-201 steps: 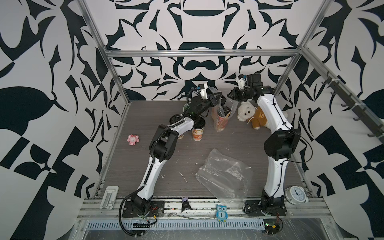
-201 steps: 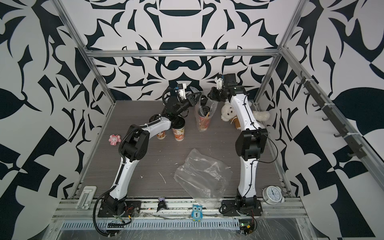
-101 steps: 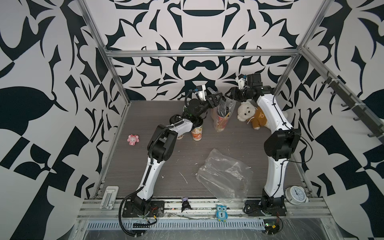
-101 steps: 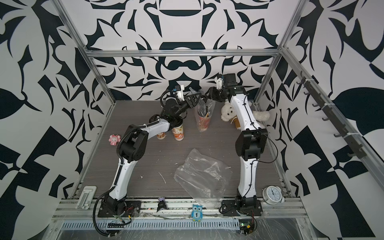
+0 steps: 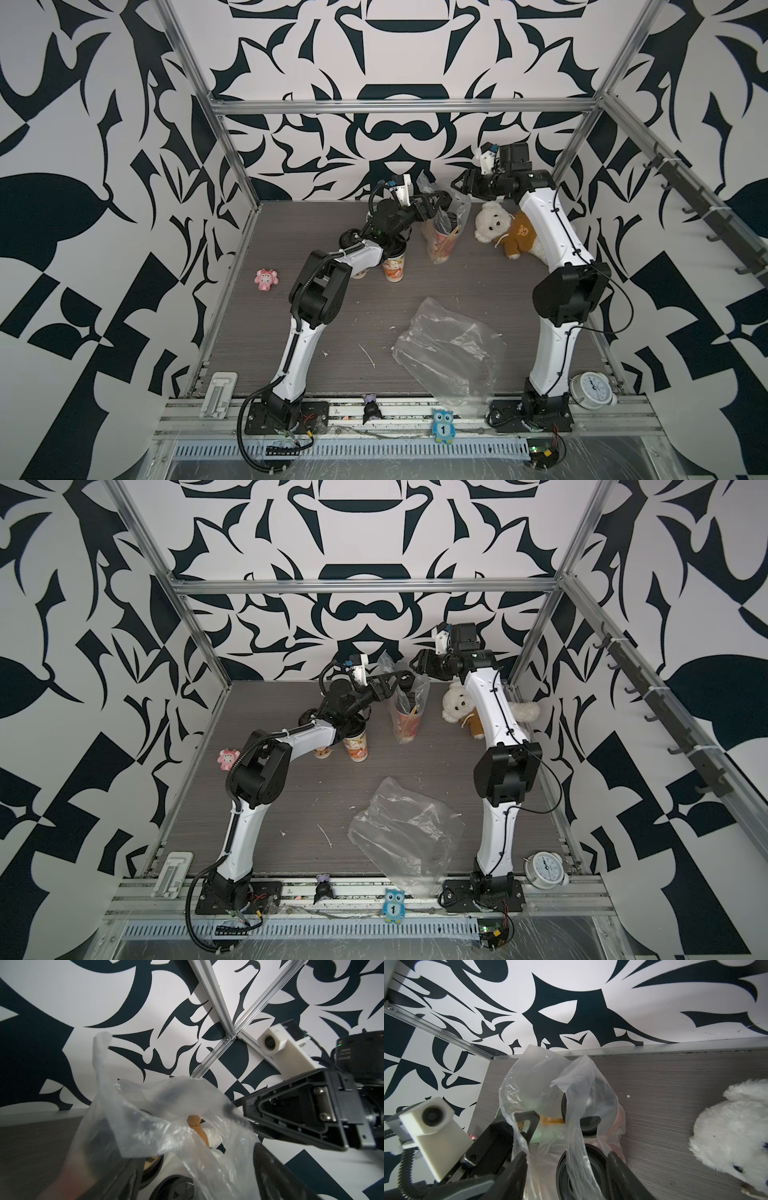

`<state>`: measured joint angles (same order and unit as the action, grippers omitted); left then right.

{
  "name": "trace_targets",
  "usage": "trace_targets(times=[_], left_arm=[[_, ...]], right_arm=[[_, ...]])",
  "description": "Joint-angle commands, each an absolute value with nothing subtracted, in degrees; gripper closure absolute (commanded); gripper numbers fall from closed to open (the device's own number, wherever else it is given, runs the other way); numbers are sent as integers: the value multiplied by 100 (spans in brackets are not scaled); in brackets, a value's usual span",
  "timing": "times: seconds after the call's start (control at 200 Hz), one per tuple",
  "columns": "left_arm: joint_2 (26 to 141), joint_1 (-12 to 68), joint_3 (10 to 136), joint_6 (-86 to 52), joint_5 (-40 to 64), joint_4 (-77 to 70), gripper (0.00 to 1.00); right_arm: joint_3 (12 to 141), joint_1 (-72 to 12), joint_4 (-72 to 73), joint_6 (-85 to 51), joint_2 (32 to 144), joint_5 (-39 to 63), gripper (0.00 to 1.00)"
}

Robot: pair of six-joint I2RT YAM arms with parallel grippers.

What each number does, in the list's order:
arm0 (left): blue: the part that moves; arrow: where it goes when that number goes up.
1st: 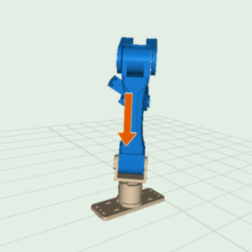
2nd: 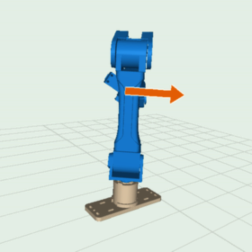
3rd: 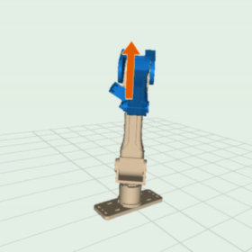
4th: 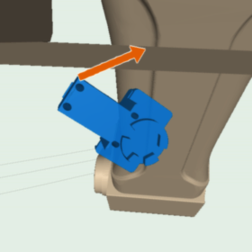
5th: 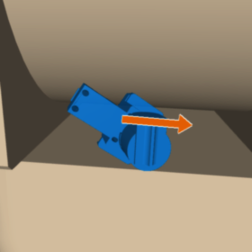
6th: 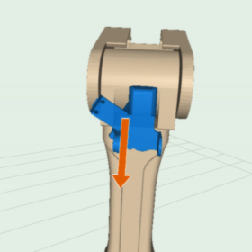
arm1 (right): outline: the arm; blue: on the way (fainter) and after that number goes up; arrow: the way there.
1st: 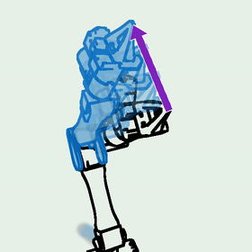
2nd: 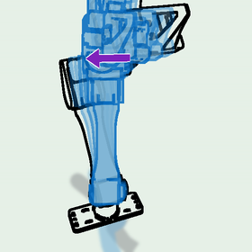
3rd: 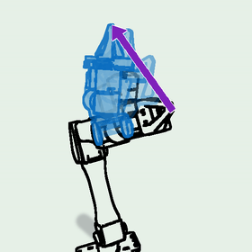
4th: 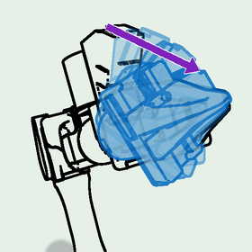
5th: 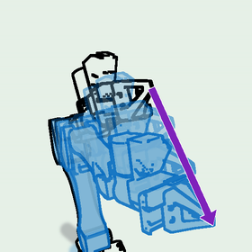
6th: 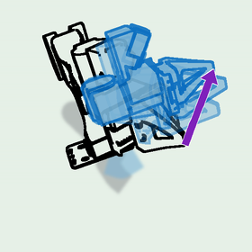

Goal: Pack milk tea into plastic carrier bags
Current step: Place the plastic carrier bag at the center of the board, then pick up the plastic carrier bag from the center of the board.

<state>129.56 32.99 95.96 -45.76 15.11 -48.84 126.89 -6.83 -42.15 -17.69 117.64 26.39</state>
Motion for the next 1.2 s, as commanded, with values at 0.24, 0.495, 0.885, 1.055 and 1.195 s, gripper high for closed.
trace_targets(times=[0.24,0.495,0.885,1.055,1.195], left_arm=[[12403,3305,9525,-4220,1630,-4296,11],[12165,3305,9708,-3903,1762,-3349,10],[11705,3312,10082,-3138,1881,-1280,7],[11517,3316,10281,-2895,1939,-717,6],[11307,3358,10417,-2671,1978,-312,6]], right_arm=[[12463,-668,-3981,-1765,11391,2698,35],[12429,-674,-4034,-1718,11273,2631,33],[11900,-669,-3851,-1726,10800,2577,32],[11586,-670,-3772,-1693,10495,2499,30],[11362,-668,-3783,-1625,10233,2440,29]])
